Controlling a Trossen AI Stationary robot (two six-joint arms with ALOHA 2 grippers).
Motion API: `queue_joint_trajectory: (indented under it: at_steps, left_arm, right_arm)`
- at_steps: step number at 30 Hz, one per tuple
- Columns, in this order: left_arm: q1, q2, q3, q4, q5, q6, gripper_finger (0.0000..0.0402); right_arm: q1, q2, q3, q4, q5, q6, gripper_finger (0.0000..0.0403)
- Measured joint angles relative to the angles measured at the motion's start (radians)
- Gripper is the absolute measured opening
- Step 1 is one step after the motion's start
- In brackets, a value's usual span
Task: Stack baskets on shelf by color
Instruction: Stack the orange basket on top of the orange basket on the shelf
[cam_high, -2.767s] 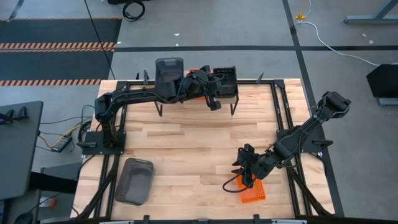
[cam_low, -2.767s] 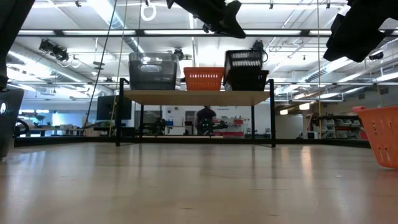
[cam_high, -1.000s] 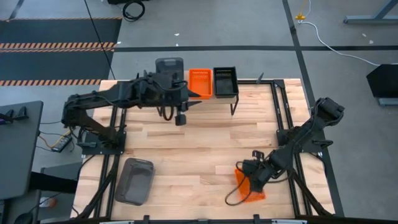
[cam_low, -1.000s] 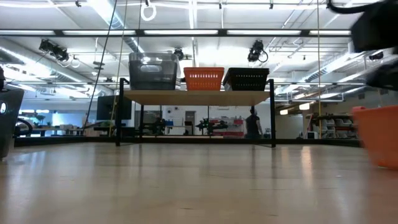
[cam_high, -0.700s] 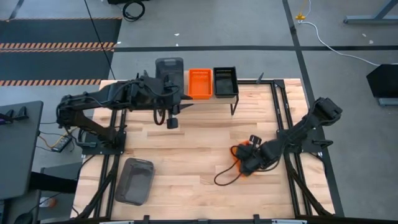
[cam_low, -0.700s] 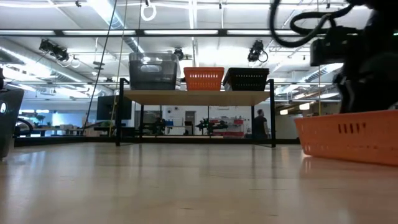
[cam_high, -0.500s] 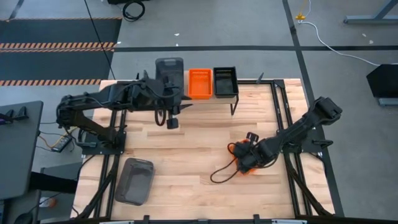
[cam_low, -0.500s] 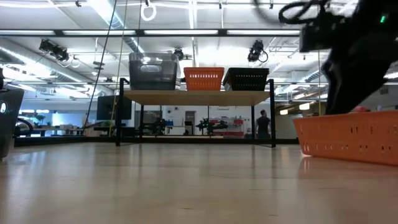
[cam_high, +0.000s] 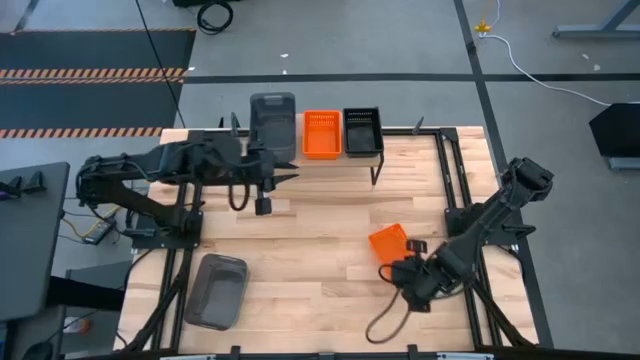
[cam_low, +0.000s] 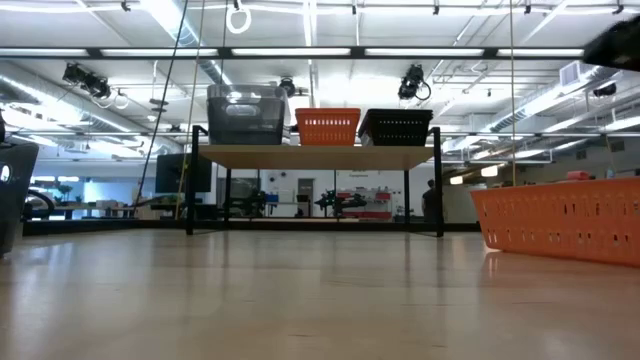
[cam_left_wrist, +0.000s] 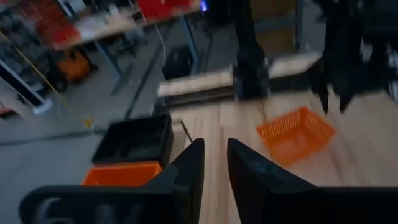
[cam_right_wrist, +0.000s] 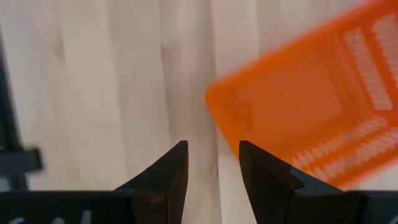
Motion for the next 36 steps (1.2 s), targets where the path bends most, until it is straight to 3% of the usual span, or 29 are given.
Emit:
queue_joint_trajectory:
  at_steps: [4,9,19,24,30,36]
  left_arm:
    - [-0.004,-0.081,-0.093,0.056,0.000,-0.016,0.0068]
    - [-0.004,-0.155,-0.236,0.137,0.002,-0.040,0.0069]
    - [0.000,-0.257,-0.517,0.381,0.001,-0.036,0.0082]
    - [0.000,-0.304,-0.637,0.521,0.002,-0.044,0.0080]
    - [-0.002,-0.337,-0.734,0.659,0.002,-0.067,0.0082]
    - [-0.002,-0.339,-0.760,0.746,0.002,-0.071,0.0087]
  right_arm:
    - [0.064,0.011,-0.033,-0.014,0.011,0.039,0.0149]
    - [0.080,0.021,-0.046,-0.021,0.101,0.037,0.0156]
    - [0.075,0.035,-0.047,-0.040,0.146,0.015,0.0233]
    - [0.079,0.051,-0.095,-0.005,0.141,0.048,0.0245]
    - [0.075,0.051,-0.186,0.043,0.111,0.107,0.0218]
    - [0.075,0.051,-0.196,0.081,0.110,0.092,0.0140]
